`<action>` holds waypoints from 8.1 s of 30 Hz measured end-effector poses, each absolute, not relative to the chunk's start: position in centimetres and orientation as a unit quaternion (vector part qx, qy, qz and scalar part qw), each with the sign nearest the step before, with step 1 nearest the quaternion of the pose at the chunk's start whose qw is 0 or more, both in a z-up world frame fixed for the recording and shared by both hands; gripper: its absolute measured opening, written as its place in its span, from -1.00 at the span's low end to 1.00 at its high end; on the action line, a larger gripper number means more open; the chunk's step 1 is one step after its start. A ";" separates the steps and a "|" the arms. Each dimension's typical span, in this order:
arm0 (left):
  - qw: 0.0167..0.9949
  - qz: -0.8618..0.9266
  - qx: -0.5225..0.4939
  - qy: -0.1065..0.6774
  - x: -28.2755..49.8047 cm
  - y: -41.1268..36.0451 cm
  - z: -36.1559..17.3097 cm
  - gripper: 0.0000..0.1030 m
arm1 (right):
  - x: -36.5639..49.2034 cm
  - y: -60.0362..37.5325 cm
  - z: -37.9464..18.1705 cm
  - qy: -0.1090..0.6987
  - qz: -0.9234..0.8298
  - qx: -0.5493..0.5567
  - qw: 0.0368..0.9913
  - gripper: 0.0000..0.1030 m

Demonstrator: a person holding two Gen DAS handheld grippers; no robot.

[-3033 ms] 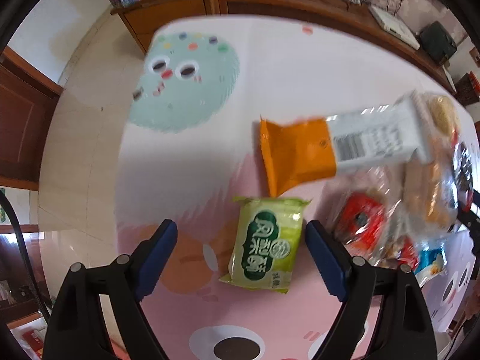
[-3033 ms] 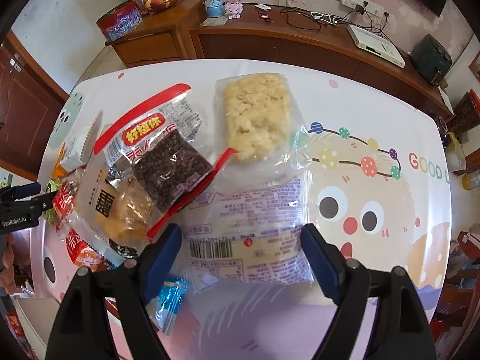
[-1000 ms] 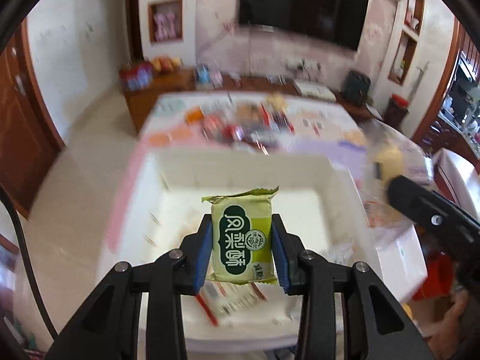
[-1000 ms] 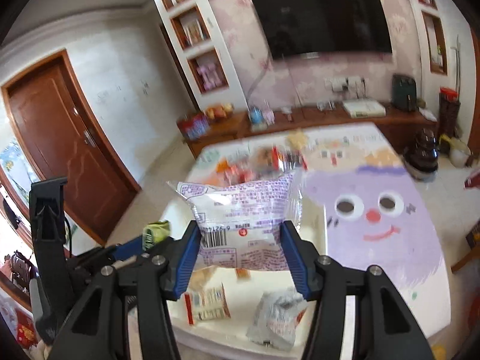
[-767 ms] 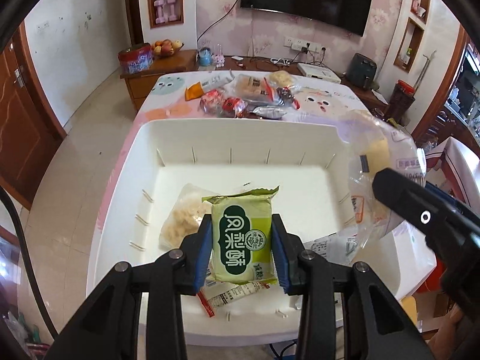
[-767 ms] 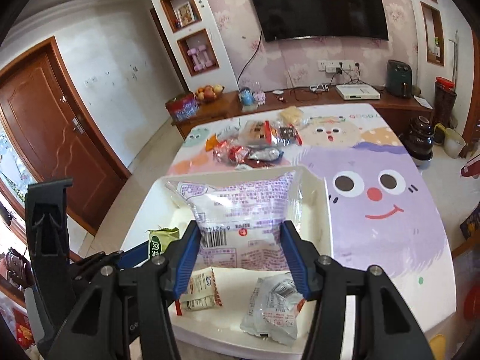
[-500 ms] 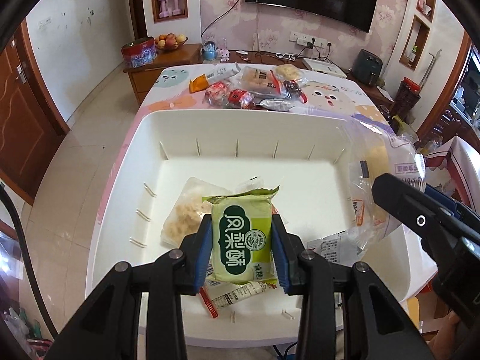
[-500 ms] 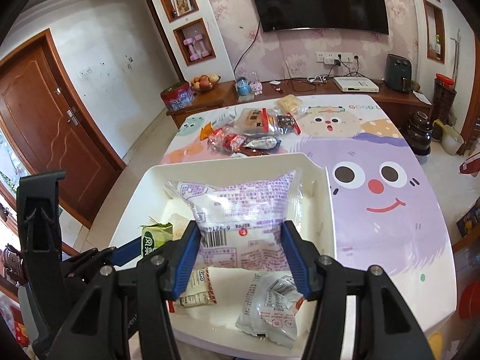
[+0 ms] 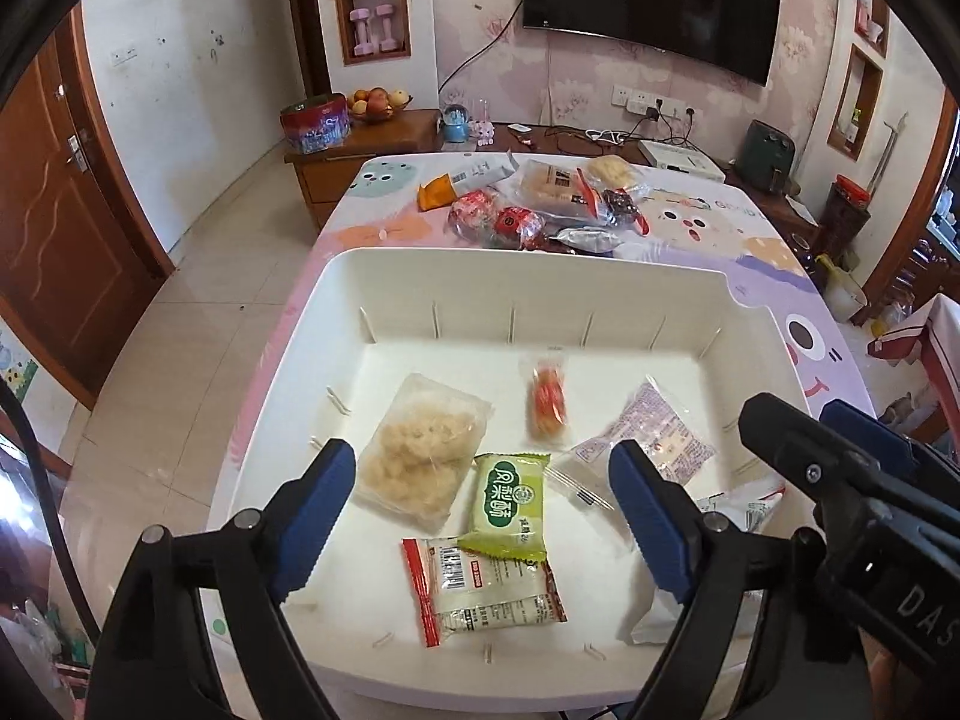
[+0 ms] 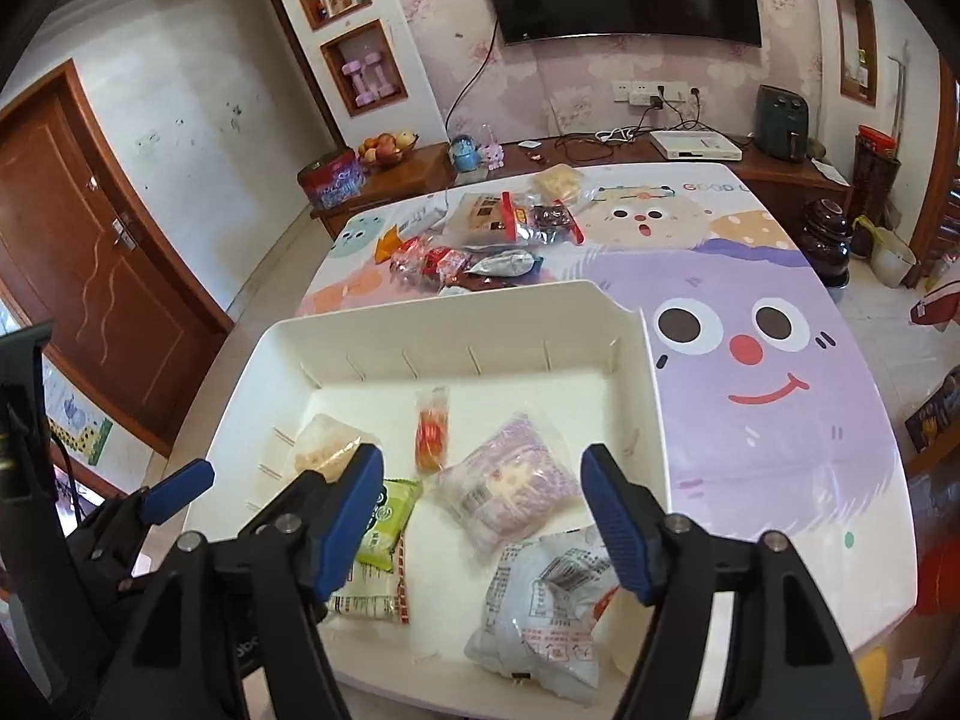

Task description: Organize snacks

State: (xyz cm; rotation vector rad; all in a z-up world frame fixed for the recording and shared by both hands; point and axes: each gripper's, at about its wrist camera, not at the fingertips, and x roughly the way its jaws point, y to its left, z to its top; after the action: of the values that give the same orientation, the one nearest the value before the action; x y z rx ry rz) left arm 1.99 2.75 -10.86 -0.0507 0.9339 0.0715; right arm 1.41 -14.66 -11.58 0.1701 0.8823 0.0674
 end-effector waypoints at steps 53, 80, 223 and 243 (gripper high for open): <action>0.896 0.006 0.005 0.444 19.7 7.0 -0.2 0.75 | 20.4 -17.4 1.3 0.428 0.058 0.001 0.902 0.35; 0.781 0.027 -0.101 0.615 34.5 9.0 -18.1 0.74 | 34.9 -14.1 -22.4 0.655 0.063 0.018 0.753 0.12; 0.890 -0.118 -0.088 0.431 2.9 5.8 -1.5 0.04 | 4.2 -14.2 -2.7 0.382 0.124 0.025 0.915 -0.41; 0.886 -0.035 -0.032 0.462 -1.3 5.0 -10.7 0.05 | -0.3 -14.2 -9.9 0.401 0.051 0.058 0.913 -0.41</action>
State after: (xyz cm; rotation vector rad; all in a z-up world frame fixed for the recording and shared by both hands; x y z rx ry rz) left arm -1.32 5.01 -10.66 -0.0670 0.9604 -0.0725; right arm -0.28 -14.20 -9.89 0.1188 0.8254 0.1045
